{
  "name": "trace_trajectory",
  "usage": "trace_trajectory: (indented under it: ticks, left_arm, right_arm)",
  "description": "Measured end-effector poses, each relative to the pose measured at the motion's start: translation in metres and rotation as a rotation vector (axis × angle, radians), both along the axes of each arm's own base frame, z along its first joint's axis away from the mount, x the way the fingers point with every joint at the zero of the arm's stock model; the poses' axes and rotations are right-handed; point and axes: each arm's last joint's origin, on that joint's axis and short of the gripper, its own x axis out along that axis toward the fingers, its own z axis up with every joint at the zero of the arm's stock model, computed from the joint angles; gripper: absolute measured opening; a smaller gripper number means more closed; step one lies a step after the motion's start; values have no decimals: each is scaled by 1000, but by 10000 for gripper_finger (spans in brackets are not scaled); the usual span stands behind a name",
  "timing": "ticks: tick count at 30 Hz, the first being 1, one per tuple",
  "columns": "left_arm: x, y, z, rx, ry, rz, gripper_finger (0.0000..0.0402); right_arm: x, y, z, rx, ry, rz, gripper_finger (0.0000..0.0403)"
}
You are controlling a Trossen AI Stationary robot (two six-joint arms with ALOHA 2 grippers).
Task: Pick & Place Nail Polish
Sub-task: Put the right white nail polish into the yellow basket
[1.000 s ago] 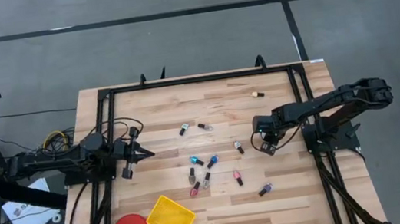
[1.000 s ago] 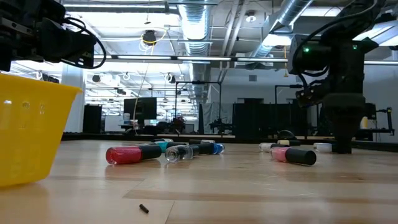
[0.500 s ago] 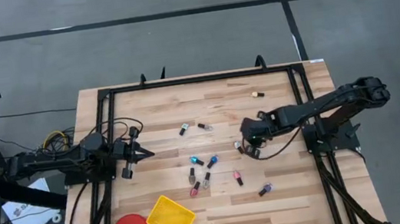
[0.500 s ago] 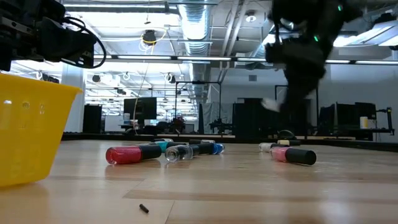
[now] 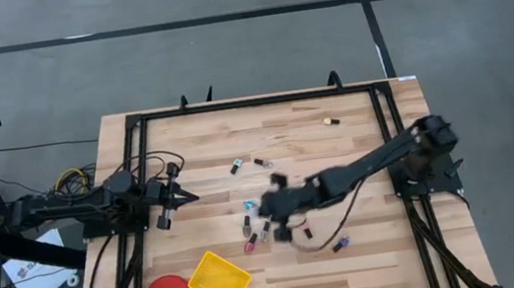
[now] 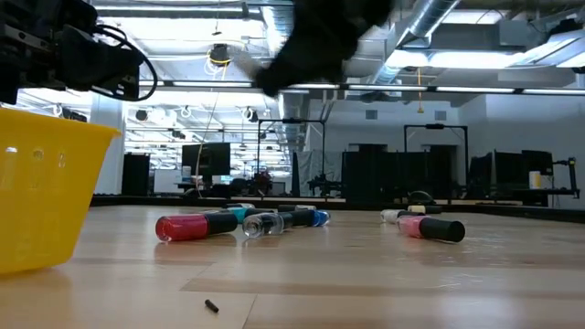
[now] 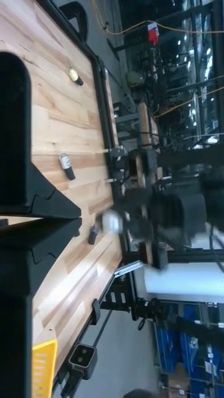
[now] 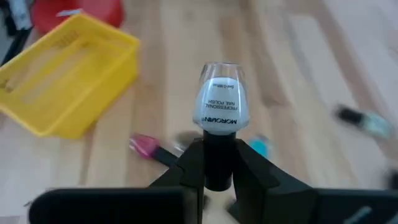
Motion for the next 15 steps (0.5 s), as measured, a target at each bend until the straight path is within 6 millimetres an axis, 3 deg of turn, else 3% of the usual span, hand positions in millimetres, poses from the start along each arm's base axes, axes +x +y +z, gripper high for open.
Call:
trace_trajectory:
  ticks: [8, 15]
  left_arm:
    - [2, 0, -2, -1, 22, 1, 1]
    - [4, 0, -3, -2, 37, 1, 1]
  right_arm:
    - [73, 62, -7, -64, -72, 199, 43]
    - [112, 97, -19, -48, -92, 293, 44]
